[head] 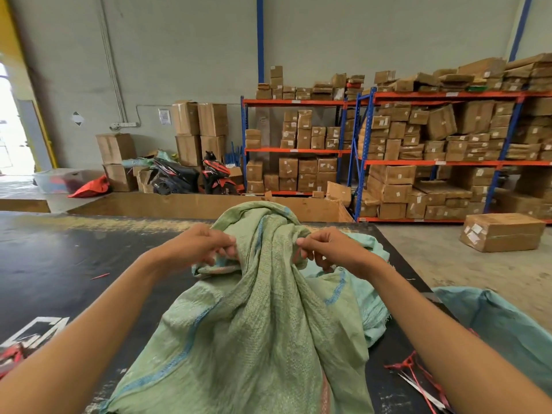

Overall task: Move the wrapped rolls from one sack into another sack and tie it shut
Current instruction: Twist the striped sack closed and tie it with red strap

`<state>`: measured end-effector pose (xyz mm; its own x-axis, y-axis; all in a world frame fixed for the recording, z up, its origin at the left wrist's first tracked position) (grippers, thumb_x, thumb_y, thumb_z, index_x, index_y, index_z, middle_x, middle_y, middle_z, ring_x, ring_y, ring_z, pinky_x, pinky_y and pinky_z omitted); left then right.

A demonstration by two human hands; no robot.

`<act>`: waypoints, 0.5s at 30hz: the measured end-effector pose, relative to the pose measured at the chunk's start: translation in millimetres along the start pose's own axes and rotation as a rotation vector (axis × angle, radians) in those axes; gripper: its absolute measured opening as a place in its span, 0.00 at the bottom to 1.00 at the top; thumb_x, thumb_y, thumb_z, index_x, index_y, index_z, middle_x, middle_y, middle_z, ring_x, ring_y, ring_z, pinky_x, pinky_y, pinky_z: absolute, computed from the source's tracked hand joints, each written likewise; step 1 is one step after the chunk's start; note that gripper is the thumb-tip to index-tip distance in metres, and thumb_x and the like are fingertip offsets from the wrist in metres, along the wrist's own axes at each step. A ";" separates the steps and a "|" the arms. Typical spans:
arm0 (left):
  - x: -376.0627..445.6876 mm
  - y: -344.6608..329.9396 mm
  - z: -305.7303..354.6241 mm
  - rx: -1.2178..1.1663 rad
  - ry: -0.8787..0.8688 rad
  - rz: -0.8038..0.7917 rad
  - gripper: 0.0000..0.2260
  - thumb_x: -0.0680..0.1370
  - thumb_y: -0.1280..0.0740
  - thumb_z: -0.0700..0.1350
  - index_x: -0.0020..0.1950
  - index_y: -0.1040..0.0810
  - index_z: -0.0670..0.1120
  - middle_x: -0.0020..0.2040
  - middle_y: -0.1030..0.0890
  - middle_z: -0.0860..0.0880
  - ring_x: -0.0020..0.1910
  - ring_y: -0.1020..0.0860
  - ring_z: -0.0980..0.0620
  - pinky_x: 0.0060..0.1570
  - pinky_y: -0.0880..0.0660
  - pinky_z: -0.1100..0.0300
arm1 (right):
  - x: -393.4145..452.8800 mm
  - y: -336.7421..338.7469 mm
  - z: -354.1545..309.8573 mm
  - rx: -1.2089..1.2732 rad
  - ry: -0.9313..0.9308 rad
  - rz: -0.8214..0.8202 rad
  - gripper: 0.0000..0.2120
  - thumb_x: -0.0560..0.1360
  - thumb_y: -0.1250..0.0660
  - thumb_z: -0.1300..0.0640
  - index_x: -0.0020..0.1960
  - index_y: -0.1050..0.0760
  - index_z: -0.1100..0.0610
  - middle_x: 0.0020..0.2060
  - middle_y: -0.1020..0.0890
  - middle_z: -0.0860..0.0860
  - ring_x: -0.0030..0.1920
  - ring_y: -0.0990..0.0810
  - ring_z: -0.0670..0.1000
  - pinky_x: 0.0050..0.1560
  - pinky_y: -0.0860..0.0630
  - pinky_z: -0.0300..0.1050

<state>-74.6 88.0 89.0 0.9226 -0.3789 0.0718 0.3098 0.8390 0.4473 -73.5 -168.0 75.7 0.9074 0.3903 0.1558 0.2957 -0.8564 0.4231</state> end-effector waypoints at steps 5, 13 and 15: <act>6.6 -16.0 1.6 -0.269 -0.122 0.070 0.14 0.75 0.32 0.49 0.39 0.15 0.40 0.48 0.15 0.45 0.46 0.20 0.52 0.50 0.28 0.56 | 0.0 -3.2 -5.5 0.231 0.161 0.080 0.16 0.79 0.33 0.54 0.43 0.18 0.66 0.44 0.16 0.57 0.44 0.26 0.58 0.40 0.27 0.44; 20.0 -38.4 -5.5 -0.437 -0.131 0.155 0.17 0.78 0.38 0.51 0.44 0.14 0.43 0.38 0.18 0.44 0.40 0.19 0.49 0.54 0.26 0.52 | 2.1 -18.5 -9.2 0.429 0.190 -0.024 0.15 0.78 0.37 0.52 0.54 0.17 0.61 0.49 0.15 0.58 0.51 0.23 0.57 0.47 0.26 0.40; 20.8 -44.3 -10.0 -0.457 -0.115 0.150 0.17 0.81 0.41 0.48 0.50 0.16 0.40 0.39 0.18 0.45 0.42 0.19 0.48 0.56 0.26 0.50 | 2.4 -19.9 -6.3 0.407 0.181 -0.042 0.15 0.80 0.37 0.54 0.59 0.18 0.61 0.51 0.16 0.58 0.53 0.22 0.56 0.50 0.26 0.41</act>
<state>-66.8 46.9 61.8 0.9413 -0.2603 0.2149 0.2687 0.9632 -0.0103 -79.1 -147.8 73.3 0.8359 0.4496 0.3147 0.4578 -0.8875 0.0521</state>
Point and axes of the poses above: each hand's wrist, its own x-axis towards the middle knuckle, its own y-axis out of the back of the hand, z = x × y, the point moved 7 cm from there along x, towards the middle knuckle
